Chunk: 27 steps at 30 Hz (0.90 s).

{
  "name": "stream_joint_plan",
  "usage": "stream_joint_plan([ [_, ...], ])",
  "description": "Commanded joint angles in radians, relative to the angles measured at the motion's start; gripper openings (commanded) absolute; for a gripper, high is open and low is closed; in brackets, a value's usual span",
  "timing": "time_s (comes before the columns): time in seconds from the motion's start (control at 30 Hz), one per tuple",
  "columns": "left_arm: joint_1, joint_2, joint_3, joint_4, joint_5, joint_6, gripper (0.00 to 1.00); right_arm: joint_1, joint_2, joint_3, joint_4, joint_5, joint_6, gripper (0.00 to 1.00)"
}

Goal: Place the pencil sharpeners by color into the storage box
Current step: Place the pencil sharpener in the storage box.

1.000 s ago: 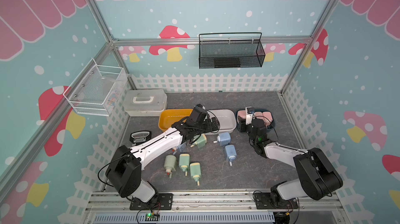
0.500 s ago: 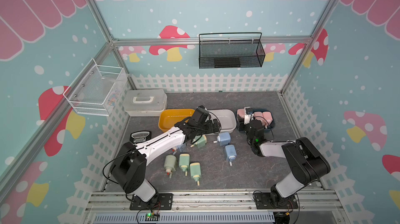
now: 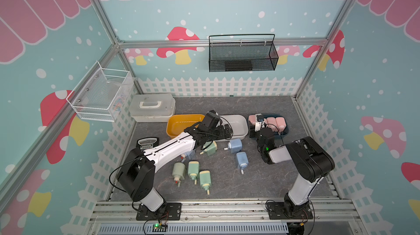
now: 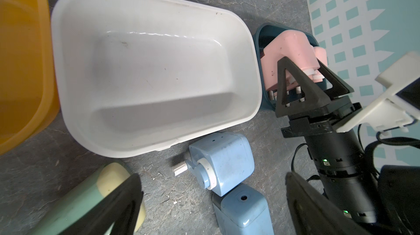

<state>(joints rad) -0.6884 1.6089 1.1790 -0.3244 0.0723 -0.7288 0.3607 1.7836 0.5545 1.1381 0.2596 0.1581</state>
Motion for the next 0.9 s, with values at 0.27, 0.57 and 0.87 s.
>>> stream_joint_plan([
  [0.27,0.008,0.025,0.016,-0.015,0.001,0.011,0.98,-0.005,0.102,0.006,0.204,0.01,-0.017,0.12],
  [0.57,0.009,0.016,0.005,-0.016,-0.008,0.009,0.98,-0.005,0.09,-0.021,0.241,0.04,-0.007,0.52],
  [0.87,0.012,0.012,-0.001,-0.016,-0.011,0.008,0.98,-0.006,0.046,-0.054,0.22,0.016,-0.023,0.77],
])
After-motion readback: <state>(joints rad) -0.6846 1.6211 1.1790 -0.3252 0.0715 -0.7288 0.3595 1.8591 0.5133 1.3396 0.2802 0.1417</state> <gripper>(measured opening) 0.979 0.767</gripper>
